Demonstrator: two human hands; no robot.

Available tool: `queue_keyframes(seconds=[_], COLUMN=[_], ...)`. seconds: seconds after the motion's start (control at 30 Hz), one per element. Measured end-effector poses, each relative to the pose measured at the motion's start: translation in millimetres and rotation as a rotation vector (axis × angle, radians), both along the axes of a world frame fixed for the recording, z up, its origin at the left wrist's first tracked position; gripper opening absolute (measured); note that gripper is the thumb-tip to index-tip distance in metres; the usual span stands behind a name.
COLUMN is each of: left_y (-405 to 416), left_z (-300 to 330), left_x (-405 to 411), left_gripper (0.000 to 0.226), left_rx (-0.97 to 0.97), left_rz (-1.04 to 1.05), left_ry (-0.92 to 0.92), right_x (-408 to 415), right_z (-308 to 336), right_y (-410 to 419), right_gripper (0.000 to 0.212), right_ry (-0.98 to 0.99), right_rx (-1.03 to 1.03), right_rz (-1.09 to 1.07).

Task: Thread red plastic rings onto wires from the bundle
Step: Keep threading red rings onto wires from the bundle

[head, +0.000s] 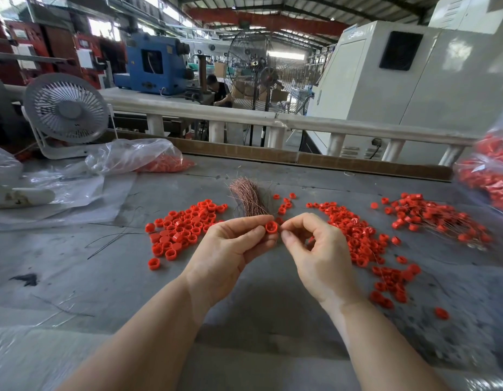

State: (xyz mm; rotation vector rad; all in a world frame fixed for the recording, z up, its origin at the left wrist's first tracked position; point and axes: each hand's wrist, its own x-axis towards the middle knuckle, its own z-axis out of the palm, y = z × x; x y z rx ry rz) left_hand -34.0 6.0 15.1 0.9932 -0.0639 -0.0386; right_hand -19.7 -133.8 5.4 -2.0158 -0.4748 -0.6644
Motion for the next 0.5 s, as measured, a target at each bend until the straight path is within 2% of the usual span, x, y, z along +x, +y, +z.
queue_keyframes(seconds=[0.5], left_y=[-2.0], left_z=[0.8], left_x=[-2.2], left_gripper=[0.023], left_rx=[0.054], left_rz=[0.037], left_ry=[-0.013], right_x=[0.3], right_z=[0.5], right_y=[-0.4], right_gripper=[0.016], right_ry=[0.035], right_rx=[-0.001], right_rz=[0.014])
